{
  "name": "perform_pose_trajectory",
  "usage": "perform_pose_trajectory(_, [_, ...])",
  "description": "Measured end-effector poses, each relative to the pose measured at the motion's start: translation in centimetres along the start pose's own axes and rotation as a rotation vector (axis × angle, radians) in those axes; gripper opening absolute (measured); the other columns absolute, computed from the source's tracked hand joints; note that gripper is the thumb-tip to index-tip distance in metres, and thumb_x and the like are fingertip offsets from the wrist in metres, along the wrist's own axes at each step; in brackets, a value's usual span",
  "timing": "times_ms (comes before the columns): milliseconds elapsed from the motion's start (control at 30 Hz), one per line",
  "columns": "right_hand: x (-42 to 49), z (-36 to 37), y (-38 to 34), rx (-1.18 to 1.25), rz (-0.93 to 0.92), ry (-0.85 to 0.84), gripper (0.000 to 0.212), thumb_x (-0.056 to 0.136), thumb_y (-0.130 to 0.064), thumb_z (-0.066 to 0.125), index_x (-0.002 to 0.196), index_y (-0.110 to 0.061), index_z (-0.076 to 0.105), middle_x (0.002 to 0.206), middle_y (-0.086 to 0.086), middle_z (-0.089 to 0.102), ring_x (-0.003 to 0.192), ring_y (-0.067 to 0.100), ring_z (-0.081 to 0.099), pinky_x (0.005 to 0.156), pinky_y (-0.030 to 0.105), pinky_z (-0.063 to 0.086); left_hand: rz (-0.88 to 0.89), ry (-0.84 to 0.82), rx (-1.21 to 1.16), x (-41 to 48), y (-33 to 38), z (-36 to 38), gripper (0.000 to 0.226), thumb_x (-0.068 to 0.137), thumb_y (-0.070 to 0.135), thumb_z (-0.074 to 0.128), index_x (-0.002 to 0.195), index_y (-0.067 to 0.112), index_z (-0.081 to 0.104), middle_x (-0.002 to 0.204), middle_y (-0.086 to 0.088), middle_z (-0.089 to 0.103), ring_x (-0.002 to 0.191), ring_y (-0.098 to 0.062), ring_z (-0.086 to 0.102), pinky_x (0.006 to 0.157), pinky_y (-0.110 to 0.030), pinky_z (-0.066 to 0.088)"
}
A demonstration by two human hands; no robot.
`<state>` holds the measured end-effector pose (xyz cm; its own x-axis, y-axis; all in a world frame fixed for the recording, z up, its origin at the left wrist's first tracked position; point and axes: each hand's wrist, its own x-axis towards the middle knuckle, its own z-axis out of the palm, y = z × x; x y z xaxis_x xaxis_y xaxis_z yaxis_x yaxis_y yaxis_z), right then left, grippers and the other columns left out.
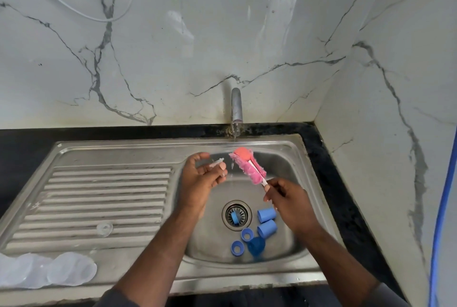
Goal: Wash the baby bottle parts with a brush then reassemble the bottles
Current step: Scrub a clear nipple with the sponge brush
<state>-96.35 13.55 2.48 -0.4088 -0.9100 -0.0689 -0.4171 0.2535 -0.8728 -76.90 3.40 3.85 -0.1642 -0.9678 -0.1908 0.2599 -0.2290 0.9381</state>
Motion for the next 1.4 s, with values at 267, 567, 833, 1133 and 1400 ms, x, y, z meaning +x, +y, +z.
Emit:
perform_pose_trajectory(267, [-0.2, 0.0, -1.4, -0.003, -0.171, 0.019, 0.013, 0.095, -0.014, 0.066, 0.092, -0.025, 0.071, 0.077, -0.014, 0.072, 0.064, 0.007, 0.060, 0.063, 0.027, 0.050, 0.214, -0.089, 0.265, 0.2, 0.4, -0.6, 0.045, 0.072, 0.005, 0.087, 0.108, 0.015, 0.061, 0.103, -0.007, 0.075, 0.095, -0.020, 0.071, 0.074, -0.026, 0.056])
perform_pose_trajectory(567, [-0.6, 0.6, -2.0, -0.069, -0.299, -0.010, 0.014, 0.096, -0.013, 0.065, 0.089, -0.018, 0.076, 0.069, -0.013, 0.069, 0.054, 0.003, 0.055, 0.054, 0.014, 0.040, 0.271, -0.122, 0.405, 0.4, -0.7, -1.3, 0.040, 0.063, 0.037, 0.088, 0.094, 0.023, 0.068, 0.095, -0.003, 0.075, 0.092, -0.022, 0.072, 0.084, -0.050, 0.059])
perform_pose_trajectory(833, [-0.3, 0.2, -1.0, -0.120, -0.329, 0.050, 0.013, 0.096, -0.011, 0.065, 0.088, -0.017, 0.075, 0.069, -0.013, 0.068, 0.059, 0.010, 0.059, 0.056, 0.020, 0.046, 0.233, -0.268, 0.317, 0.2, -0.7, -1.0, 0.018, 0.083, 0.006, 0.078, 0.099, 0.005, 0.069, 0.090, -0.011, 0.070, 0.079, -0.010, 0.061, 0.071, -0.023, 0.052])
perform_pose_trajectory(1133, [-0.6, 1.3, -1.3, -0.070, -0.301, 0.049, 0.012, 0.095, -0.014, 0.068, 0.084, -0.018, 0.069, 0.071, -0.014, 0.067, 0.055, 0.006, 0.056, 0.054, 0.014, 0.040, -0.135, -0.254, -0.161, -0.8, -1.3, 0.1, 0.016, 0.087, 0.018, 0.064, 0.098, 0.007, 0.068, 0.076, -0.004, 0.065, 0.069, -0.011, 0.055, 0.065, -0.023, 0.052])
perform_pose_trajectory(1400, [-0.4, 1.1, -2.7, -0.167, -0.349, 0.083, 0.015, 0.094, -0.015, 0.068, 0.080, -0.014, 0.065, 0.065, -0.028, 0.058, 0.056, 0.001, 0.055, 0.052, 0.008, 0.035, -0.135, -0.273, -0.029, -1.0, -1.6, 0.7, 0.025, 0.084, 0.023, 0.067, 0.102, 0.007, 0.069, 0.077, -0.003, 0.067, 0.068, -0.010, 0.054, 0.066, -0.024, 0.051])
